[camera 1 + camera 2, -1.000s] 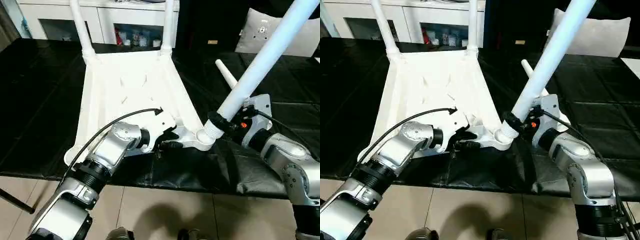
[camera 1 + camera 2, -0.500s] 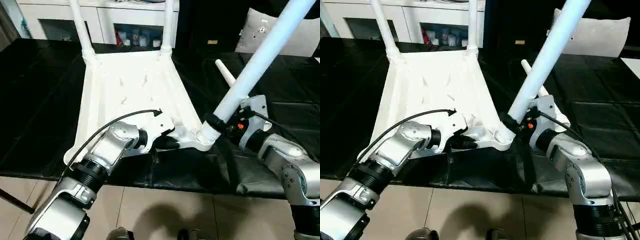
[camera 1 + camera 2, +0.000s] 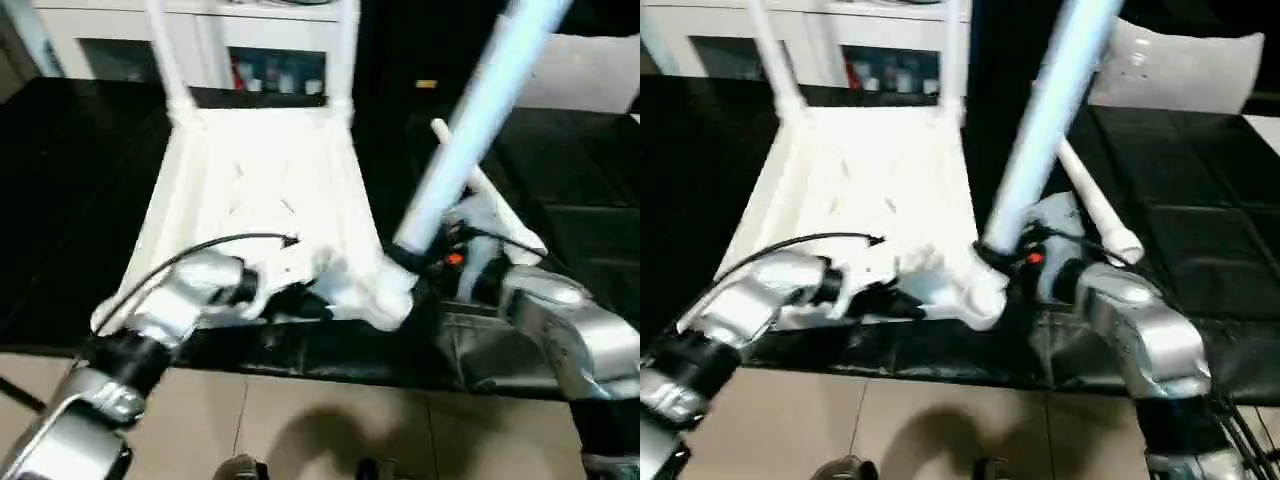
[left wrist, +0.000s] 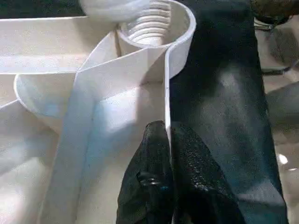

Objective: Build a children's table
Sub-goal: Insert table leg to table base

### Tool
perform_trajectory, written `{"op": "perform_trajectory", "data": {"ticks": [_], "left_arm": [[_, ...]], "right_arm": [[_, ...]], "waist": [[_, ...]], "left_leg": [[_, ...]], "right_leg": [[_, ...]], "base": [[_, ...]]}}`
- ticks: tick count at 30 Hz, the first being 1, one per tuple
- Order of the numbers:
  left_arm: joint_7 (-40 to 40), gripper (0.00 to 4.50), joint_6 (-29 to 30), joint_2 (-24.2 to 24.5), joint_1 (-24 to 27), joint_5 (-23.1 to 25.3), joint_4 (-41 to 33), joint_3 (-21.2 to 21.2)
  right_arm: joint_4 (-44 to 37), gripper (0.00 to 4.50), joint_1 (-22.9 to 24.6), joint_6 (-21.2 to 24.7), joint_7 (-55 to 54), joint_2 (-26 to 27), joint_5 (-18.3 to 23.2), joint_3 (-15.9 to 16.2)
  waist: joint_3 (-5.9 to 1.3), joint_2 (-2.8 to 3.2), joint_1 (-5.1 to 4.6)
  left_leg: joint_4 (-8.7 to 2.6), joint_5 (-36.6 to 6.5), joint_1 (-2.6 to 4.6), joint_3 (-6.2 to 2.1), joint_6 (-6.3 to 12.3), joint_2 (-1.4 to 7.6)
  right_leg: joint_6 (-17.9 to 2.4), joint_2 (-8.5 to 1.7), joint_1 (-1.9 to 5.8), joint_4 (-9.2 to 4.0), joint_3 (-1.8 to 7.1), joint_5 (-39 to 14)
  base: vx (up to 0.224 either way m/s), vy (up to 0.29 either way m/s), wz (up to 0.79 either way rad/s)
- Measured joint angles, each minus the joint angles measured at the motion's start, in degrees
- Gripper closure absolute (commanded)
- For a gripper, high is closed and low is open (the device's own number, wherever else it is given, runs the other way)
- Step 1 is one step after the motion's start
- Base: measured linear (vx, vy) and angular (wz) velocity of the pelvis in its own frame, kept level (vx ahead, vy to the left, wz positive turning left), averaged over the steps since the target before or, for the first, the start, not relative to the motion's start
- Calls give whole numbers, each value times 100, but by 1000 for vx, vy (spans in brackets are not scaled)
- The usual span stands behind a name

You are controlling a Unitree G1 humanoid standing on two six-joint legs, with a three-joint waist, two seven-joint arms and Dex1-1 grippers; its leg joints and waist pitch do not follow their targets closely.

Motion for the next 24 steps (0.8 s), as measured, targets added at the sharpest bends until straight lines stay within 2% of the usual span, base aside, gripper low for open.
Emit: {"op": "perform_trajectory", "data": {"ticks": [6, 14, 24], "left_arm": [[114, 450, -74, -7, 8, 63, 44, 13], [120, 450, -108, 5, 44, 75, 60, 95], [16, 450, -159, 15, 43, 70, 92, 104]], "right_arm": [[-32, 260, -14, 42, 370, -173, -50, 239], [206, 260, -165, -49, 489, -281, -211, 410], [593, 260, -217, -247, 624, -100, -160, 333]], "waist": [[-8, -23, 1], [-9, -30, -48], [-20, -46, -51]], "left_leg": [[4, 0, 6, 2, 0, -2], [10, 1, 6, 2, 0, -2], [9, 1, 10, 2, 0, -1]], "right_leg": [[0, -1, 5, 1, 3, 0], [0, -1, 2, -1, 3, 0], [0, 0, 5, 2, 4, 0]], "base": [[0, 0, 0], [0, 0, 0], [0, 0, 0]]}}
